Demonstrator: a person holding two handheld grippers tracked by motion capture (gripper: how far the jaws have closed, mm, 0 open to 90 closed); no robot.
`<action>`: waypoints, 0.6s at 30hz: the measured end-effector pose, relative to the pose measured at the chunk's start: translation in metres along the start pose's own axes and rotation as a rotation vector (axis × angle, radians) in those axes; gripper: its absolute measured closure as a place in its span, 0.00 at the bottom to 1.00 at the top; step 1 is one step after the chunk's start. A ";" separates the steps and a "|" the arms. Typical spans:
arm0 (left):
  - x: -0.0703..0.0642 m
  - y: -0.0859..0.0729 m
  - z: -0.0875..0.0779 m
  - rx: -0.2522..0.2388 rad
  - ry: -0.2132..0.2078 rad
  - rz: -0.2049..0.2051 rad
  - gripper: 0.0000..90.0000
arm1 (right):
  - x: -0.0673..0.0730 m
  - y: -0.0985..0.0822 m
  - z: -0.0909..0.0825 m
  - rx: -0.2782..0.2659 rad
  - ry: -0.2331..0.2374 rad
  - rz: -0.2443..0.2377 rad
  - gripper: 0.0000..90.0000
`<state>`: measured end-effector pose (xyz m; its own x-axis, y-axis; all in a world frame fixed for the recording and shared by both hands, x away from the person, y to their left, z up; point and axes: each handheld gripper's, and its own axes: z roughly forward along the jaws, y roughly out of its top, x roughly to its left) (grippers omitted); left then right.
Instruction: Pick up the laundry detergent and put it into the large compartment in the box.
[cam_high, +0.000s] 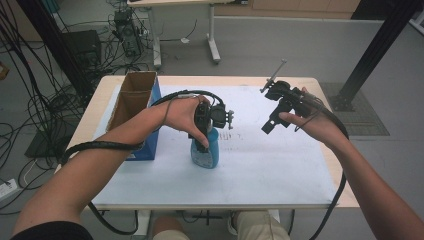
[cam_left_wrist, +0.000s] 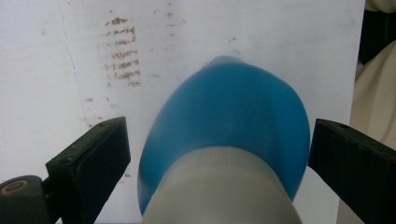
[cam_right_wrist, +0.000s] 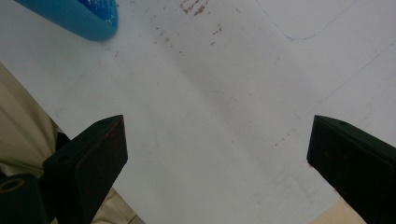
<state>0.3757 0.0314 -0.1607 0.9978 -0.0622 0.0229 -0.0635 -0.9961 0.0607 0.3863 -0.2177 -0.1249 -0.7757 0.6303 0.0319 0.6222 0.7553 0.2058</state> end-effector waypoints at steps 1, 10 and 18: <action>0.000 0.000 0.000 0.000 0.000 0.000 0.07 | 0.000 0.000 0.000 -0.001 0.000 0.000 0.06; -0.001 -0.001 -0.001 -0.004 0.002 -0.004 0.07 | 0.001 0.001 0.000 0.000 -0.001 -0.003 0.06; -0.002 -0.003 -0.002 -0.008 0.007 -0.003 0.07 | 0.002 0.000 -0.001 -0.004 -0.007 -0.002 0.06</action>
<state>0.3740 0.0344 -0.1585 0.9978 -0.0588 0.0299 -0.0607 -0.9958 0.0683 0.3846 -0.2161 -0.1236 -0.7762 0.6299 0.0250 0.6202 0.7560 0.2093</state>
